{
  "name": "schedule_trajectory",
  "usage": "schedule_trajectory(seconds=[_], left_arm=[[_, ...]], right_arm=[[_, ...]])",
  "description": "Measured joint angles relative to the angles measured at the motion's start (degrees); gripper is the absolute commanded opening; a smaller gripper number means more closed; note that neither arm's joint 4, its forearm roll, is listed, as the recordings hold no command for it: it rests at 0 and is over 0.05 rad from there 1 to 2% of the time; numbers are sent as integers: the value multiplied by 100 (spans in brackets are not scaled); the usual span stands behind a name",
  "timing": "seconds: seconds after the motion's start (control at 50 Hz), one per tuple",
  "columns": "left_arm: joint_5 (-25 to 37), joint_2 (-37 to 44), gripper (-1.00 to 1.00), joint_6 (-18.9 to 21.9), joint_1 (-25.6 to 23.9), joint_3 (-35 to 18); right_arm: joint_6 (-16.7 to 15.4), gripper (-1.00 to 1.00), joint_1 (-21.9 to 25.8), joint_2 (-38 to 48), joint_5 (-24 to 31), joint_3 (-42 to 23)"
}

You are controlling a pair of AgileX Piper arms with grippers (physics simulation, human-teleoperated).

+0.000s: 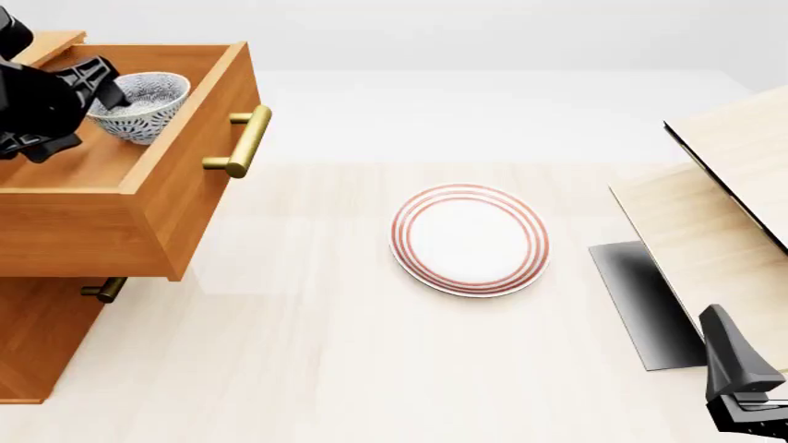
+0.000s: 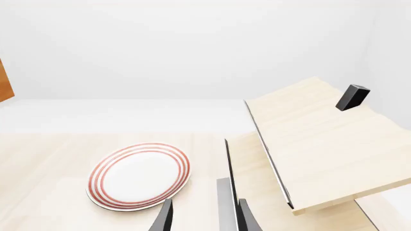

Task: Open the top drawer of the cabinet and put the bowl in it.

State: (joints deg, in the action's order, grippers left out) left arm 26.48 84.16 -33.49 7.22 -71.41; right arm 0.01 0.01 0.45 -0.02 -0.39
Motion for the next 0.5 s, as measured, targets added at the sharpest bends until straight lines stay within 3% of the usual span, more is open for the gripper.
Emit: schedule_trajectory(seconds=[0.5], left_arm=[[375,-461,100,138,-80,14]], right_arm=[[0,100,0,0,0,0]])
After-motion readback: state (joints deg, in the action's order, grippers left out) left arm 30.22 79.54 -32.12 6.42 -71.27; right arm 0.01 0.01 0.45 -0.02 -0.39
